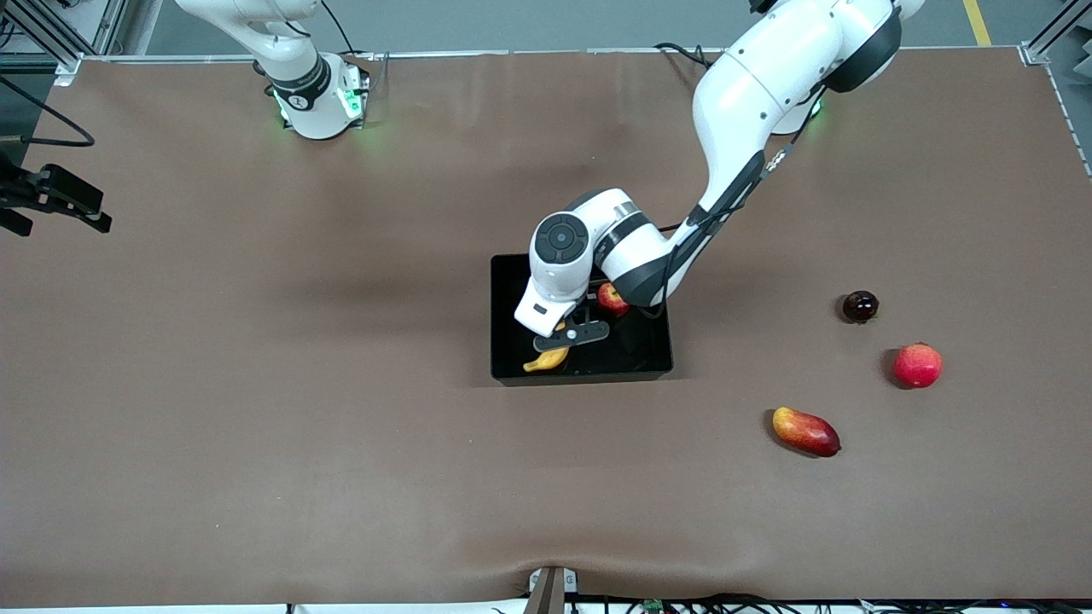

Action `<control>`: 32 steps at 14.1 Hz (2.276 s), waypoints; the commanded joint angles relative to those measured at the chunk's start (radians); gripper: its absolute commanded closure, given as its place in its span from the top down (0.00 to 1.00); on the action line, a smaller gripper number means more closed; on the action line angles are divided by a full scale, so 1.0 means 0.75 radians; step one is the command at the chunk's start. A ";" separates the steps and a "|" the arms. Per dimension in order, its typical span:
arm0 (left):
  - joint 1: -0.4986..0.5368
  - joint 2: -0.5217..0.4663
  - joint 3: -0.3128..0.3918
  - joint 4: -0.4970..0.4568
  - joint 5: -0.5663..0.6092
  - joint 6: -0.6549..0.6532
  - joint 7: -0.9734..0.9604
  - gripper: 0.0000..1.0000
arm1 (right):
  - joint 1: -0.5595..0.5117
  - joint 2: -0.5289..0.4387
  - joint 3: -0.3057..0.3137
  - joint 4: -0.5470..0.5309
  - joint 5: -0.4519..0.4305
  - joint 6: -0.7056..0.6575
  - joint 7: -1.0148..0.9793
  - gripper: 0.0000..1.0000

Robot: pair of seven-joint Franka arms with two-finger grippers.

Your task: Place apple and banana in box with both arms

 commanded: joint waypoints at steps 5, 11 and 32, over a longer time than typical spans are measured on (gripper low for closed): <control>0.007 -0.114 0.055 0.022 0.005 -0.066 -0.002 1.00 | -0.016 -0.003 0.019 0.015 -0.023 -0.019 0.028 1.00; 0.319 -0.480 0.042 0.036 -0.007 -0.365 0.156 1.00 | -0.020 -0.003 0.019 0.015 -0.023 -0.019 0.018 1.00; 0.612 -1.278 0.388 -0.307 -0.419 -0.826 1.225 1.00 | -0.020 -0.001 0.019 0.015 -0.023 -0.019 0.012 1.00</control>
